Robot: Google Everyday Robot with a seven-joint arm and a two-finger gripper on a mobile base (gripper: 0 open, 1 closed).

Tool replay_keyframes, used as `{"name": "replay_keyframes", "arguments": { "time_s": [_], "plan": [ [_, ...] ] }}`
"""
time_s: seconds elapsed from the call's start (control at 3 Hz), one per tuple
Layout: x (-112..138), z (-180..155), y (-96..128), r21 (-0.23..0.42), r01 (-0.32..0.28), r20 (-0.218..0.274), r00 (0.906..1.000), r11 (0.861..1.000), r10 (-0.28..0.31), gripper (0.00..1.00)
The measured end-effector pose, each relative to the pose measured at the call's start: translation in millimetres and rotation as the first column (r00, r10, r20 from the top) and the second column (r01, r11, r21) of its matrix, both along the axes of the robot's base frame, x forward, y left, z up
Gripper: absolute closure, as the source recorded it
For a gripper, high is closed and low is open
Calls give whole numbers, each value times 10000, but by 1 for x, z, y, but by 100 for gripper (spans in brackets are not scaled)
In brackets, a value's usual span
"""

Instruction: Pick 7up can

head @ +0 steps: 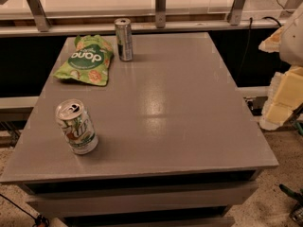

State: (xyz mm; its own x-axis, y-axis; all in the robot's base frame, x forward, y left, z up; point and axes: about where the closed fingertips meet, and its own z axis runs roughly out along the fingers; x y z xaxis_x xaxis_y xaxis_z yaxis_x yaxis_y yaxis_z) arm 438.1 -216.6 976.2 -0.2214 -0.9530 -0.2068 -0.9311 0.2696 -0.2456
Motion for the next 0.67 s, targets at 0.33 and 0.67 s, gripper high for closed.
{"name": "replay_keyframes", "arguments": {
  "time_s": [0.33, 0.67],
  "plan": [
    [0, 2, 1, 30, -10, 91, 10000, 10000, 10, 0],
    [8, -1, 25, 884, -722, 365, 9969, 9935, 692, 0]
  ]
}}
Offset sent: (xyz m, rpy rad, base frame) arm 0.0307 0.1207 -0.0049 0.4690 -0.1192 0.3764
